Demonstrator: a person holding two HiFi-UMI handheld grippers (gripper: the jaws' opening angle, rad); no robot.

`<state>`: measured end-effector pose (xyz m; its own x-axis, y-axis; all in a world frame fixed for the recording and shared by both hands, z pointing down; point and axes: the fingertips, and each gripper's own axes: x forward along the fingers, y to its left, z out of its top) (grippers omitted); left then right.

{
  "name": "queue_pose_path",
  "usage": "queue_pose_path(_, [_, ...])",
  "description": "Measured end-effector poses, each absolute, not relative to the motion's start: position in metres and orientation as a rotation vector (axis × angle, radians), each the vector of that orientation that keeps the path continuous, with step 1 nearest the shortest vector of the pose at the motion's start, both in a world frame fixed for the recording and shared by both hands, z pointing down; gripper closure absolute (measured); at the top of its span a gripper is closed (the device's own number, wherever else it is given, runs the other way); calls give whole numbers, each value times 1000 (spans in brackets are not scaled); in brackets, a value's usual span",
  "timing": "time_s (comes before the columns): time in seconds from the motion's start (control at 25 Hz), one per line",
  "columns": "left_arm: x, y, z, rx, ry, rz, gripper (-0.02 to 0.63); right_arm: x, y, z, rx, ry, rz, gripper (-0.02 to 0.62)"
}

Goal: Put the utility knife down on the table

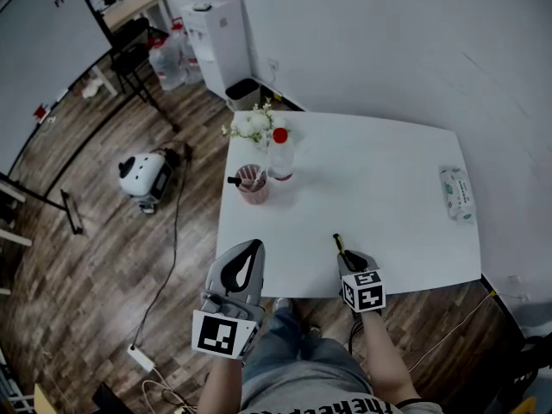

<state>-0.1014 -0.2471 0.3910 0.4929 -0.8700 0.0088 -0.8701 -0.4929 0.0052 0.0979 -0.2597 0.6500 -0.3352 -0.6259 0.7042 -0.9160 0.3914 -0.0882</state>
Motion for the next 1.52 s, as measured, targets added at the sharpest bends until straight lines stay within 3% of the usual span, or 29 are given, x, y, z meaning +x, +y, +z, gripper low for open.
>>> queue_pose_path(0.2, [-97,-243,388,2725,-1565,-12,600,99,-258,635,1344,-2119,631,545])
queue_pose_path(0.28, [-94,-241,387,2732,-1559,-14,600,99,-257,624,1366,-2149,607,594])
queue_pose_path(1.52, [-54,-210,356,2831,-1546,-59,600,107,-221,435,1538,-2590,205,594])
